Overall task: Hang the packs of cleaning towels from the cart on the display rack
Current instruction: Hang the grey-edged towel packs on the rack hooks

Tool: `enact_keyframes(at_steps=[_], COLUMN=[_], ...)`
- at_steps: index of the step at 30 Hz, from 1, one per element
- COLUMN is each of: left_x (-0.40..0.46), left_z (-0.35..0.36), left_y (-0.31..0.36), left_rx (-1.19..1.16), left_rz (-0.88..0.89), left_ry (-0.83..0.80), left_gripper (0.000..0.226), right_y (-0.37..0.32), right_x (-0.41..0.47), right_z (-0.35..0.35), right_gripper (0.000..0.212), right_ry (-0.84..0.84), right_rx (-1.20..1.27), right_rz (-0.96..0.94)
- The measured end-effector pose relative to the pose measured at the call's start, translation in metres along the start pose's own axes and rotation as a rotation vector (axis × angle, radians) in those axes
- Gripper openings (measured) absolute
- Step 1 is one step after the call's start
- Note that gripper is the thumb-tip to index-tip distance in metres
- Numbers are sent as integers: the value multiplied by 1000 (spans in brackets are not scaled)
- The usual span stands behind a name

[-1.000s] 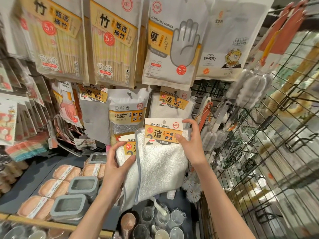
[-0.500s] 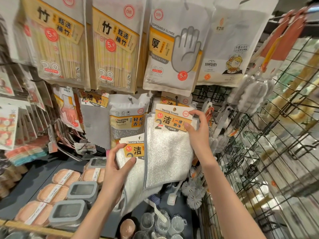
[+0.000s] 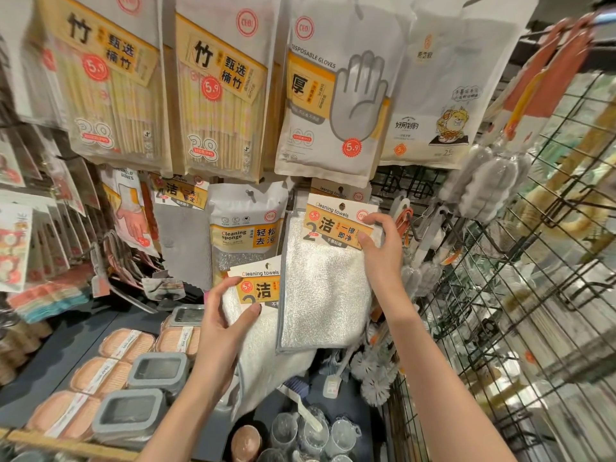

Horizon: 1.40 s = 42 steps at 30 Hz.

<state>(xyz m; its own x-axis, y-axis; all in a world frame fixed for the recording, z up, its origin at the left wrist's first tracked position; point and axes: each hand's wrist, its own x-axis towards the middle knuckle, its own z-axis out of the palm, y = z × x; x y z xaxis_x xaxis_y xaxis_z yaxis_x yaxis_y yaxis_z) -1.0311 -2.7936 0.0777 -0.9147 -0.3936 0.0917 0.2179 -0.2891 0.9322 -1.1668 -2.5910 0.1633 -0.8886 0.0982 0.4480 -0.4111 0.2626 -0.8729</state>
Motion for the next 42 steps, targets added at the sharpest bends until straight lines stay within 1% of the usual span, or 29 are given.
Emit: enact_keyframes(at_steps=[3, 5, 10, 14, 20, 24, 28, 32, 37, 42], left_x=[0, 0, -1, -1, 1, 0, -4, -6, -8, -8], left_z=[0, 1, 0, -2, -8, -10, -13, -12, -10, -8], left_y=[-1, -2, -2, 0, -3, -3, -4, -4, -3, -3], left_rx=[23, 32, 72, 83, 84, 82, 88, 93, 89, 63], left_rz=[8, 18, 45, 45, 33, 28, 25, 24, 17, 4], left_ry=[-18, -19, 6, 14, 44, 44, 42, 47, 61, 41], left_gripper=[48, 49, 53, 47, 52, 52, 52, 54, 56, 61], right_y=[8, 12, 16, 18, 19, 17, 15, 15, 14, 9], right_x=[8, 13, 24, 36, 50, 50, 48, 38, 8, -33], right_z=[2, 5, 8, 11, 16, 15, 13, 7, 4, 8], right_gripper=[24, 24, 26, 28, 43, 55, 58, 61, 60, 52], right_ry=[-46, -59, -108, -140, -193, -273, -322, -330, -297, -458], right_rx=[-37, -35, -52, -114, -193, -219, -238, -225, -229, -163], right_rz=[55, 88, 90, 119, 200, 227, 263, 322, 310, 211])
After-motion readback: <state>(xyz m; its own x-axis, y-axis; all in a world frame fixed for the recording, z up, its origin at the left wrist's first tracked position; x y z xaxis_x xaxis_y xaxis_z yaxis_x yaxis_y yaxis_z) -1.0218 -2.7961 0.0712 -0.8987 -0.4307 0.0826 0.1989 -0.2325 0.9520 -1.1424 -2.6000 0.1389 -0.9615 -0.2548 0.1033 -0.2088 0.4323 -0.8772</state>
